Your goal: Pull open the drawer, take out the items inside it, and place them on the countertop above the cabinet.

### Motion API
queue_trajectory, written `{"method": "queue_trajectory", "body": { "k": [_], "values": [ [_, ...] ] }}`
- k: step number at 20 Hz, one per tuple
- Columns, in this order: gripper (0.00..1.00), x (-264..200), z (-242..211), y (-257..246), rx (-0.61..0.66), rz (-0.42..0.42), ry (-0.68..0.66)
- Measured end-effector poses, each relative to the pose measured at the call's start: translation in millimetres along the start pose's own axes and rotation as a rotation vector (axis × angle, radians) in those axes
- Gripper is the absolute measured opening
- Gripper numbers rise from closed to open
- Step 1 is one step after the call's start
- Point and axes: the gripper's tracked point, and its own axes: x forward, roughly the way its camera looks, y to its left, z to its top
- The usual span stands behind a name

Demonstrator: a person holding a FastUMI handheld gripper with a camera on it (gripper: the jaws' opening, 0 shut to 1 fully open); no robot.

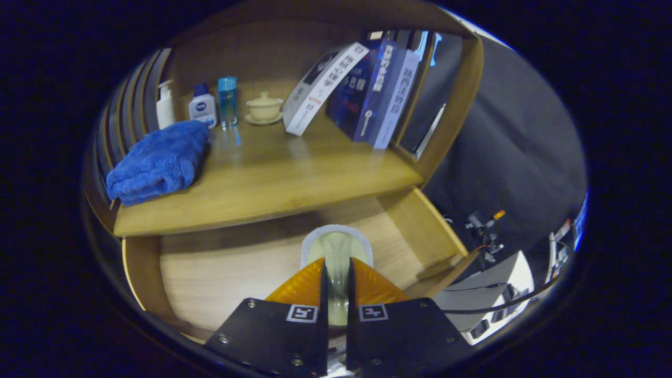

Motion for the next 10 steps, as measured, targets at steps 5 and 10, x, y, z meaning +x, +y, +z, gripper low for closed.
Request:
{"method": "queue_trajectory", "body": {
  "k": [5, 10],
  "values": [
    [0.14, -25, 46, 1, -0.021, -0.013, -0.102],
    [0.14, -4, 91, 49, -0.048, 0.128, -0.159]
  ]
}}
